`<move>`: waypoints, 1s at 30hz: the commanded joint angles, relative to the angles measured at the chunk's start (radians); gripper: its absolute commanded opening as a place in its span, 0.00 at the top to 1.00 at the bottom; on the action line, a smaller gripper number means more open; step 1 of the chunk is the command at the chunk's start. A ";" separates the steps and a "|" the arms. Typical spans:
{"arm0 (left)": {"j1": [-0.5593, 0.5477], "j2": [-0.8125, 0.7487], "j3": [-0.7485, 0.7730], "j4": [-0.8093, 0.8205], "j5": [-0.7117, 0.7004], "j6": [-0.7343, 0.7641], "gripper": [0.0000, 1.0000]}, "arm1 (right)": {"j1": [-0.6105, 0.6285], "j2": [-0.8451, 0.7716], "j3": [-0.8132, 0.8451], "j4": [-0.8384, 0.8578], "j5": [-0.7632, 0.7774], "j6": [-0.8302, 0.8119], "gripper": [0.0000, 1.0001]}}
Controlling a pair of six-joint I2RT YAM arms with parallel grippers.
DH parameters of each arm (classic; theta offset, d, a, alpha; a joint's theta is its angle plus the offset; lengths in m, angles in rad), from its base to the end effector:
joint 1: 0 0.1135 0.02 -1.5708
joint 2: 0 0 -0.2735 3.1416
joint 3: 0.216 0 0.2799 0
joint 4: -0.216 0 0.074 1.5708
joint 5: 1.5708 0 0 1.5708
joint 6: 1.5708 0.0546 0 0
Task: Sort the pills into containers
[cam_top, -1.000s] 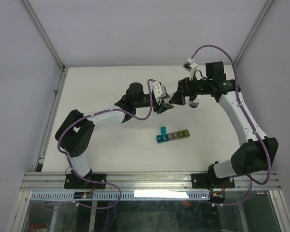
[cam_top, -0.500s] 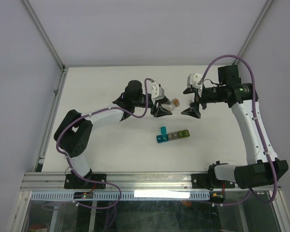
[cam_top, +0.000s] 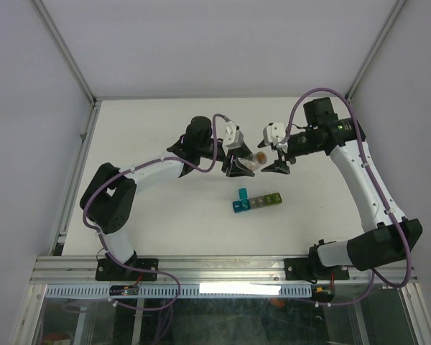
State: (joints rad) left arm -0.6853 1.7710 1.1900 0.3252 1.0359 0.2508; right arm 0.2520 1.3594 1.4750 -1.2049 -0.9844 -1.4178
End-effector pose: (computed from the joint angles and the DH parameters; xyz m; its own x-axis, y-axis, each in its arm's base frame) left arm 0.3066 -0.3113 0.2559 0.0502 0.1223 -0.9912 0.9854 -0.1677 0.0292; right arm 0.2555 0.1127 0.3797 0.3747 -0.4683 -0.8002 -0.9262 -0.1514 -0.3452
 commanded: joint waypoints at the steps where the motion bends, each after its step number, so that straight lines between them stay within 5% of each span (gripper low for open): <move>1: 0.008 -0.031 0.046 0.023 0.059 0.016 1.00 | 0.018 -0.006 0.002 0.049 0.009 0.024 0.31; 17: 0.006 -0.036 0.035 0.047 0.071 0.006 1.00 | 0.051 -0.015 -0.029 0.097 0.064 0.128 0.59; 30: -0.026 -0.055 0.054 -0.054 -0.205 0.070 1.00 | 0.141 0.061 -0.003 0.098 0.283 0.443 0.68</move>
State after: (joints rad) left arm -0.7013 1.7710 1.1923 0.2138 0.9344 0.2955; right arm 0.3439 1.3960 1.4551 -1.1107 -0.7494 -1.1408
